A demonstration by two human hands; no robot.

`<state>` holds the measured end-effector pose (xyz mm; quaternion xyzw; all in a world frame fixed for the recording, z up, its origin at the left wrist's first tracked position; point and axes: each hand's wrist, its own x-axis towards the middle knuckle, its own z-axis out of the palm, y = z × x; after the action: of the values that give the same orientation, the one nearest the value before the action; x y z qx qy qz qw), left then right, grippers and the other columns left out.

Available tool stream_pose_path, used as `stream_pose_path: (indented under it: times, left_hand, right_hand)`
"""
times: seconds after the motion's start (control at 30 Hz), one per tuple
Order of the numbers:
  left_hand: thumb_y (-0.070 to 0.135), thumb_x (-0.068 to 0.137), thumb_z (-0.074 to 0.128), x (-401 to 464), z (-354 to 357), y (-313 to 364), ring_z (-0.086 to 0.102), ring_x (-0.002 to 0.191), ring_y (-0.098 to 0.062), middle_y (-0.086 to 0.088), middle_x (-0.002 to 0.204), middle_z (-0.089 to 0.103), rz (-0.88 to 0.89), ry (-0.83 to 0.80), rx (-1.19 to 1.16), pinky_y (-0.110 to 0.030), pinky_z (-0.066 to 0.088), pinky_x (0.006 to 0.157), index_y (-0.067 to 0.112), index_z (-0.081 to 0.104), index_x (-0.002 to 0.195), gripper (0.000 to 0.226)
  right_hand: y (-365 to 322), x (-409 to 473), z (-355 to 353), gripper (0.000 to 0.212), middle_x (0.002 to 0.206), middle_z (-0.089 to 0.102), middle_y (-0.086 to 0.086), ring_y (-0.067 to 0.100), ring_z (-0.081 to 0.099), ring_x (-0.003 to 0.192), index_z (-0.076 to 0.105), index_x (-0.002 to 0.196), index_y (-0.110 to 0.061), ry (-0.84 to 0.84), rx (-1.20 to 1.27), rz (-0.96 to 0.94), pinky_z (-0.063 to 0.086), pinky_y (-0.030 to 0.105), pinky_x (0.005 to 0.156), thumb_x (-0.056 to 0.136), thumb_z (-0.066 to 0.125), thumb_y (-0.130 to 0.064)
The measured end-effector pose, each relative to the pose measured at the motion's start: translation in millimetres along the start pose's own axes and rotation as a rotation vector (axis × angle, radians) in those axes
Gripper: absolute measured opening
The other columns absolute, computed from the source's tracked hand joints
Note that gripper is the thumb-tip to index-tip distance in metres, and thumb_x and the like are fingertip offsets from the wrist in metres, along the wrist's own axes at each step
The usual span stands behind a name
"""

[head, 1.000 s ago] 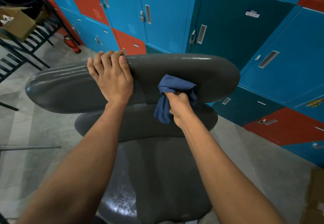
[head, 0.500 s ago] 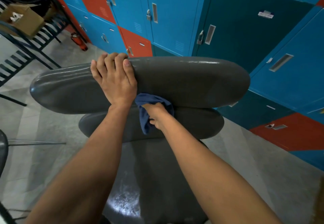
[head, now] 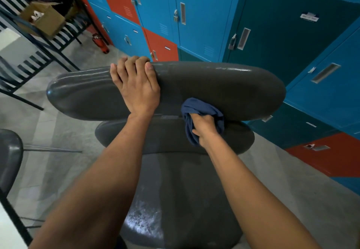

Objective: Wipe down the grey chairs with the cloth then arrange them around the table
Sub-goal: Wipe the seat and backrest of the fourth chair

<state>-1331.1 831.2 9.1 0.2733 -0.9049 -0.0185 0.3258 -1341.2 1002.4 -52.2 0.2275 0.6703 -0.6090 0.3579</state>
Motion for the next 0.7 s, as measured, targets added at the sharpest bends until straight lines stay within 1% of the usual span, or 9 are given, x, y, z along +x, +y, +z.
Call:
stream_pose_path:
  times: [0.03,0.1,0.13,0.27,0.37,0.43,0.53,0.6,0.7]
  left_hand:
    - [0.033,0.110,0.025,-0.5,-0.4,0.5,0.044,0.136,-0.031,-0.005,0.128,0.057,-0.003,-0.006,-0.001,-0.052,0.015,0.125,0.020,0.058,0.119,0.036]
    - [0.033,0.109,0.025,-1.3,-0.9,-0.4,0.044,0.136,-0.031,-0.004,0.128,0.057,-0.004,-0.013,0.003,-0.053,0.016,0.125,0.021,0.058,0.119,0.037]
    - [0.034,0.109,0.025,-0.7,-0.8,-1.2,0.044,0.137,-0.031,-0.004,0.128,0.057,0.003,-0.021,0.005,-0.053,0.016,0.125,0.021,0.058,0.120,0.037]
    - [0.035,0.110,0.024,1.2,1.8,-4.8,0.043,0.138,-0.030,-0.003,0.130,0.056,0.016,-0.034,-0.012,-0.053,0.016,0.124,0.023,0.058,0.121,0.038]
    - [0.035,0.109,0.024,0.1,1.6,-5.4,0.043,0.138,-0.030,-0.003,0.130,0.056,0.026,-0.038,-0.016,-0.054,0.016,0.124,0.024,0.057,0.121,0.037]
    - [0.036,0.109,0.025,-0.1,0.2,-5.7,0.042,0.139,-0.029,-0.003,0.130,0.056,0.035,-0.044,-0.007,-0.053,0.016,0.124,0.024,0.057,0.121,0.037]
    - [0.036,0.109,0.024,-0.6,-3.0,-2.2,0.041,0.139,-0.029,-0.004,0.130,0.056,0.032,-0.037,-0.005,-0.053,0.016,0.124,0.023,0.057,0.119,0.036]
    - [0.035,0.110,0.024,-2.0,-6.5,-0.2,0.041,0.140,-0.028,-0.004,0.131,0.055,0.031,-0.046,-0.006,-0.053,0.016,0.124,0.022,0.056,0.120,0.036]
    - [0.039,0.110,0.022,-5.9,-15.5,3.0,0.030,0.149,-0.028,-0.003,0.144,0.050,-0.010,-0.115,-0.027,-0.053,0.012,0.125,0.024,0.055,0.131,0.041]
  right_hand:
    - [1.0,-1.1,11.9,0.048,0.133,0.060,0.009,0.027,0.056,0.122,0.048,0.143,-0.006,-0.050,0.008,0.022,0.048,0.045,0.108,0.102,0.057,-0.030]
    - [3.2,-2.8,35.4,0.041,0.130,0.061,0.011,0.025,0.057,0.115,0.053,0.137,-0.005,-0.118,-0.010,0.038,0.049,0.042,0.107,0.103,0.057,-0.028]
    - [3.3,-4.8,45.0,0.039,0.133,0.061,0.013,0.025,0.058,0.114,0.055,0.135,-0.006,-0.130,-0.024,0.049,0.049,0.042,0.106,0.102,0.058,-0.028]
    - [7.3,-1.4,53.0,0.028,0.126,0.065,0.013,0.026,0.062,0.109,0.061,0.122,-0.007,-0.122,-0.009,0.019,0.054,0.044,0.101,0.101,0.061,-0.026]
    - [15.4,0.0,27.4,0.013,0.123,0.067,0.012,0.025,0.064,0.109,0.062,0.110,-0.015,-0.053,0.121,-0.065,0.058,0.042,0.091,0.100,0.061,-0.022]
    - [20.5,-3.5,2.4,0.013,0.120,0.068,0.011,0.023,0.065,0.106,0.064,0.110,-0.015,0.013,0.205,-0.118,0.057,0.042,0.089,0.100,0.061,-0.022]
    - [21.2,-22.4,-41.2,0.020,0.128,0.064,0.008,0.024,0.064,0.114,0.063,0.119,-0.017,0.033,0.246,-0.205,0.057,0.039,0.090,0.100,0.061,-0.023]
    - [21.3,-36.4,-66.1,0.022,0.126,0.065,0.008,0.026,0.063,0.118,0.061,0.123,-0.015,-0.022,0.189,-0.218,0.056,0.037,0.090,0.102,0.059,-0.018]
    - [6.0,-57.7,-90.1,0.020,0.126,0.062,0.014,0.036,0.056,0.128,0.058,0.118,-0.023,-0.056,0.149,-0.188,0.051,0.046,0.101,0.102,0.056,-0.011]
